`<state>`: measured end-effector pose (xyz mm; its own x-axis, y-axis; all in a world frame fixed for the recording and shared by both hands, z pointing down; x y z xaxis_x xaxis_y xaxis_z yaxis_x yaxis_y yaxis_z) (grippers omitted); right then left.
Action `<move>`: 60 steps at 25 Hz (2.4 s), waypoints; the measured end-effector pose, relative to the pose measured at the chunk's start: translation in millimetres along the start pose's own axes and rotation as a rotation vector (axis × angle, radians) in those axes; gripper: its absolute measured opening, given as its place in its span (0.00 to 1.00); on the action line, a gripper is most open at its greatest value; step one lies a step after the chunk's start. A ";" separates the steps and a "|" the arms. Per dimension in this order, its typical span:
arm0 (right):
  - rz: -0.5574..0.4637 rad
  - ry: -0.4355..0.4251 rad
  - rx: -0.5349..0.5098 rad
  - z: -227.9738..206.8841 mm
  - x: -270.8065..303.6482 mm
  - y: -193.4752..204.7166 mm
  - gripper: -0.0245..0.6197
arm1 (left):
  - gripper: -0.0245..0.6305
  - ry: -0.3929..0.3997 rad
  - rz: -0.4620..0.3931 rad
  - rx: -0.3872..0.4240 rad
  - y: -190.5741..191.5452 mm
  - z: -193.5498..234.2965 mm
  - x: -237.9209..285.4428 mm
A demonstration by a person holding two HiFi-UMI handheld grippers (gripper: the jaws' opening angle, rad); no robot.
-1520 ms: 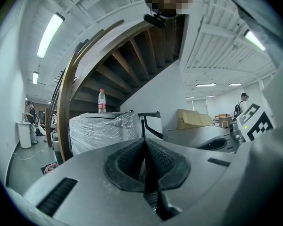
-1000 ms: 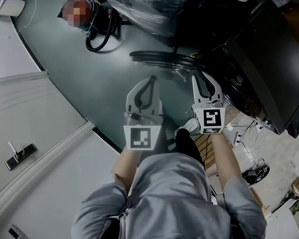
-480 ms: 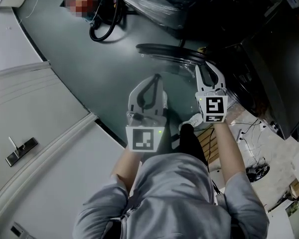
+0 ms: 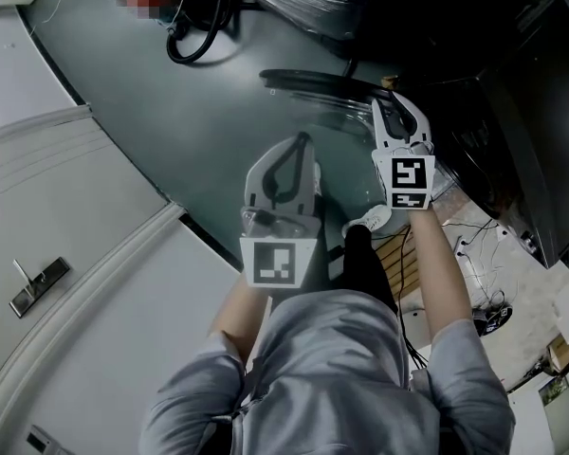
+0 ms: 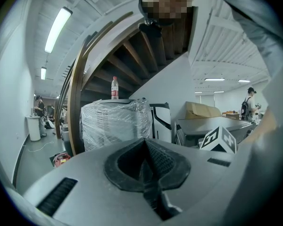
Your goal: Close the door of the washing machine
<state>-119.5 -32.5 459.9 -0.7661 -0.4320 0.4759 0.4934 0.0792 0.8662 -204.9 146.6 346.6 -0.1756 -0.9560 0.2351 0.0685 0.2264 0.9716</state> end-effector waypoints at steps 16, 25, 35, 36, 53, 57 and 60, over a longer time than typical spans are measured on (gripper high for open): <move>0.115 0.013 -0.040 7.5 62.7 31.4 0.17 | 0.03 -0.009 0.036 -0.005 22.0 17.3 -4.2; 0.183 0.021 -0.036 13.5 80.0 42.6 0.17 | 0.03 -0.021 0.032 -0.008 26.1 27.4 -8.8; 0.230 0.042 0.001 9.8 89.6 40.3 0.14 | 0.03 -0.021 0.039 -0.008 26.6 30.2 -10.7; 0.237 0.040 0.000 9.4 91.3 39.5 0.13 | 0.03 -0.022 0.039 -0.010 26.6 30.4 -10.5; 0.285 0.029 0.070 13.0 82.0 44.1 0.10 | 0.03 -0.009 0.034 -0.016 28.9 25.7 -9.5; 0.288 0.021 0.070 18.4 74.5 46.4 0.10 | 0.03 0.005 0.039 -0.003 28.9 23.6 -10.1; 0.295 0.012 0.064 19.9 71.0 48.9 0.10 | 0.03 0.011 0.037 -0.003 28.4 20.3 -9.5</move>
<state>-158.0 -41.4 539.1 -0.5884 -0.3926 0.7069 0.6666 0.2594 0.6989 -221.2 165.9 372.5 -0.1618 -0.9489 0.2711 0.0777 0.2616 0.9620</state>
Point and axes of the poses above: the fingertips, and each gripper's own axes: x forward along the fingers, z to its left, y out of its underside, the point moved 7 cm from there along -x, backward along the fingers, and after that the axes turned 7 degrees about y, right-handed, at the moved point
